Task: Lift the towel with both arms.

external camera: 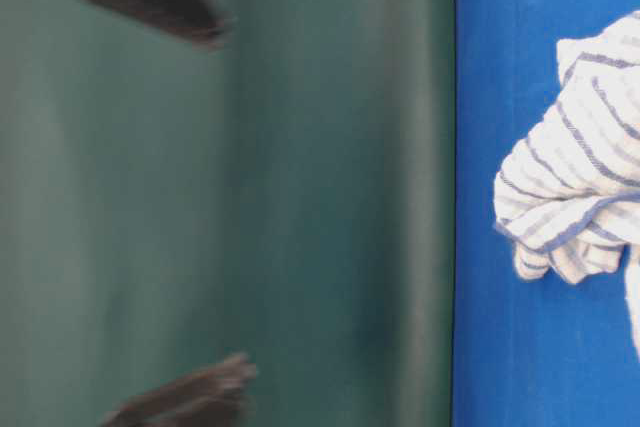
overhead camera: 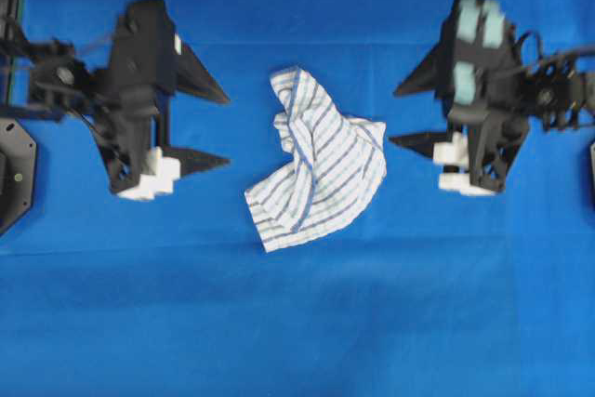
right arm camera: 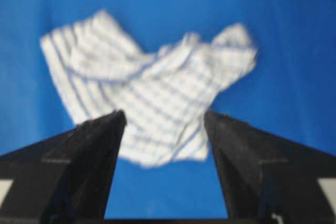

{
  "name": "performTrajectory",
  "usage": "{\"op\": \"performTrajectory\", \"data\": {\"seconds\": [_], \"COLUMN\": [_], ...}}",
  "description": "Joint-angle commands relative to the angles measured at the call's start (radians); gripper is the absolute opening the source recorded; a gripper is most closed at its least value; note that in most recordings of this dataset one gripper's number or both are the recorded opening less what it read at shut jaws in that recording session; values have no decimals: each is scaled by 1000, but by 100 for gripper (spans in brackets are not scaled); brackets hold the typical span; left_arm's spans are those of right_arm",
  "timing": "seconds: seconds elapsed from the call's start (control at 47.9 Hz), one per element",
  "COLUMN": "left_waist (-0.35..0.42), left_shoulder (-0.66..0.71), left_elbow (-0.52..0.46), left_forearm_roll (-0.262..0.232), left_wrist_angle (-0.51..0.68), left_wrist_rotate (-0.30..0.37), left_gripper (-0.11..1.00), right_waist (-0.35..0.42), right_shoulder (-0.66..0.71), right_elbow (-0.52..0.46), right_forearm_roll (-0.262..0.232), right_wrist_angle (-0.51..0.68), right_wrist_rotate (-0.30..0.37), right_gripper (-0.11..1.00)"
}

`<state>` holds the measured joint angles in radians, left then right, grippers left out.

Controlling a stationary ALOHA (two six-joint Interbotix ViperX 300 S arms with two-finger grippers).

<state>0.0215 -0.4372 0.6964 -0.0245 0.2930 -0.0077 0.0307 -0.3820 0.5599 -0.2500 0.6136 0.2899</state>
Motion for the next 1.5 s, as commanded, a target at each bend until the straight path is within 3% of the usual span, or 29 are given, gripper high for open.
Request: {"op": "performTrajectory", "data": {"seconds": [0.0,0.459,0.918,1.482], "left_waist": [-26,-106,-132,-137], "left_shoulder": [34,313,489,566], "left_elbow": [32,71,95,69], "left_forearm_roll": [3,3,0,-3], "left_wrist_angle": [-94,-261,-456,-469], "left_wrist_rotate": [-2,3,-9,-5], "left_gripper": [87,87,87,84], "right_waist": [5,26,31,28], "right_shoulder": [9,225,440,503], "right_elbow": [35,120,141,126], "right_forearm_roll": [5,12,12,8], "right_wrist_angle": [-38,-143,-382,-428], "right_wrist_rotate": [3,17,18,17], "right_gripper": [64,64,64,60]}}
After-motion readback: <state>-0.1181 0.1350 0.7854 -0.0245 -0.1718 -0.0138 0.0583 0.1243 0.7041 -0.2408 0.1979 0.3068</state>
